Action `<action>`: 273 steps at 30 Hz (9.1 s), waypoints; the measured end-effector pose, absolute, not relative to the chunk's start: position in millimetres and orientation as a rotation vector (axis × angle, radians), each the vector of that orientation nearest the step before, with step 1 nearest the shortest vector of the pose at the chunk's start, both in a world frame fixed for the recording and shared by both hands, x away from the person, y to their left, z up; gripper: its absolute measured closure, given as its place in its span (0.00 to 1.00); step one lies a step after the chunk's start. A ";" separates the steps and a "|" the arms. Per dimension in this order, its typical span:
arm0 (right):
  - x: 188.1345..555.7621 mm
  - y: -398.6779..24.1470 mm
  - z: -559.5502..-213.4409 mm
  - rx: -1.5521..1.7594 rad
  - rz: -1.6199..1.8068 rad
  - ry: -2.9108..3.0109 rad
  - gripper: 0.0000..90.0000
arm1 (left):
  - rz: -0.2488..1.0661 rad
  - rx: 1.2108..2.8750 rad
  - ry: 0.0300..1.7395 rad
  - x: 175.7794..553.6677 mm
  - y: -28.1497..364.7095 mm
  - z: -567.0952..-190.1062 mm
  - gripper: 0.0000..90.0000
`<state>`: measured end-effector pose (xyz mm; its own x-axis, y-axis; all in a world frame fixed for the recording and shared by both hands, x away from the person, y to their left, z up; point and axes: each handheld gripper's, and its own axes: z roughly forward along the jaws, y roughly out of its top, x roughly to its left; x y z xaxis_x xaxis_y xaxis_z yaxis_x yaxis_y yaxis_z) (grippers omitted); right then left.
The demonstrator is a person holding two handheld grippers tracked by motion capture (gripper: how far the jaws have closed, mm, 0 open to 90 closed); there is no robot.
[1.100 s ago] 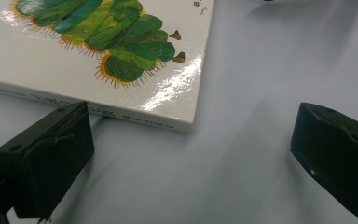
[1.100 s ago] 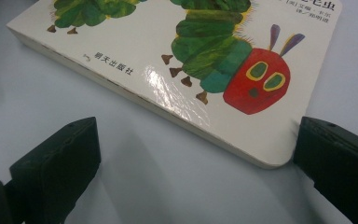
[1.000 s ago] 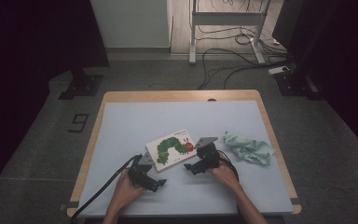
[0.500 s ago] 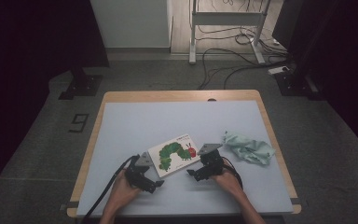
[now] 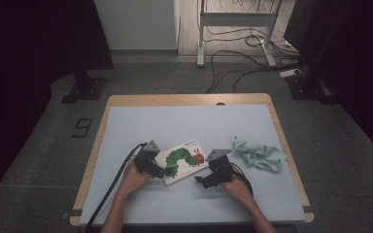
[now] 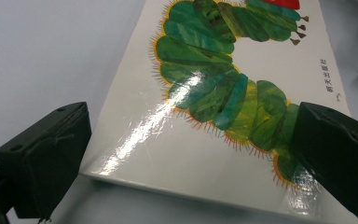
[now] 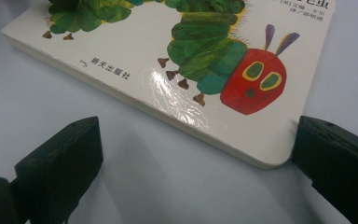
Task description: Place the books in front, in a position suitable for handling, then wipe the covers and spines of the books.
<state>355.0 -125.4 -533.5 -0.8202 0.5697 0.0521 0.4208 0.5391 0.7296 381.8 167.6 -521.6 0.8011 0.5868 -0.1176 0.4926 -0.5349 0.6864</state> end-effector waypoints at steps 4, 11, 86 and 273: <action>355.2 -125.8 -533.5 0.839 1.147 2.585 0.00 | 0.162 2.267 0.800 373.7 163.9 -519.5 0.00; 353.6 -128.5 -533.3 0.831 1.140 2.590 0.01 | 0.201 2.293 0.745 350.9 168.0 -515.7 0.00; 391.1 -281.5 -486.5 1.235 0.836 2.299 0.09 | 0.289 2.299 0.811 303.5 200.2 -529.0 0.00; 354.5 -5.4 -502.3 0.532 1.134 2.794 0.87 | 0.297 2.299 0.810 302.8 200.1 -529.2 0.00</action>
<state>354.5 -5.4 -502.3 -0.9364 0.3465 0.0557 0.2873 0.6659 0.6885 302.8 200.1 -529.2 0.7810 0.6244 -0.0081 0.4714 -0.5810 0.6635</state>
